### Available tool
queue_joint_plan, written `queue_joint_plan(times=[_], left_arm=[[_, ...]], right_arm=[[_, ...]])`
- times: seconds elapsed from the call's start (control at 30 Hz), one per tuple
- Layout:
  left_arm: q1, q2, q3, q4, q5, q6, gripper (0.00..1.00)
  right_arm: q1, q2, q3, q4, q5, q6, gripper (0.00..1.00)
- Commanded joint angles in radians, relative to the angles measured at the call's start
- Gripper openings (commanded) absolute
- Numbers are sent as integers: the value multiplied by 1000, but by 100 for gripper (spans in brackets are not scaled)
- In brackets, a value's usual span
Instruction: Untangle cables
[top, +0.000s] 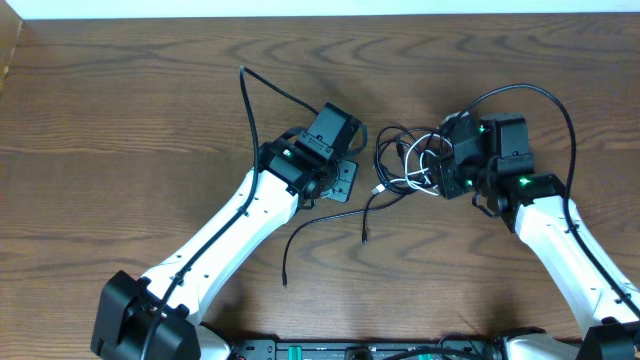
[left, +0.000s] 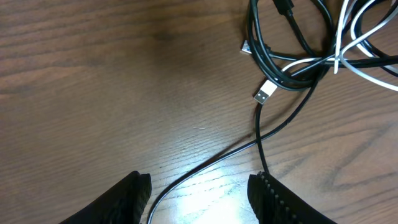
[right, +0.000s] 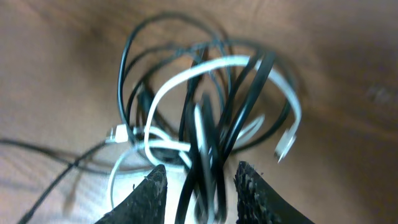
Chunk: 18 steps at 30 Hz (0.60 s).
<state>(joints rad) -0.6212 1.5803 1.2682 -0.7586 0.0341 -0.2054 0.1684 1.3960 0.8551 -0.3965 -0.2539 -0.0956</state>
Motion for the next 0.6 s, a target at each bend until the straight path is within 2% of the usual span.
queue_joint_plan(times=[0.0, 0.1, 0.4, 0.47, 0.57], left_arm=[[1, -11, -8, -4, -26, -2, 56], [1, -11, -8, -4, -23, -2, 56], [1, -11, -8, -10, -16, -2, 56], [1, -11, -8, -16, -16, -2, 56], [1, -11, -8, -23, -16, -2, 56]], right_arm=[[-19, -3, 7, 44, 12, 56, 33], [-20, -3, 7, 60, 11, 134, 30], [-20, 27, -3, 26, 16, 140, 29], [-20, 53, -3, 30, 15, 141, 22], [-20, 69, -3, 49, 15, 153, 6]])
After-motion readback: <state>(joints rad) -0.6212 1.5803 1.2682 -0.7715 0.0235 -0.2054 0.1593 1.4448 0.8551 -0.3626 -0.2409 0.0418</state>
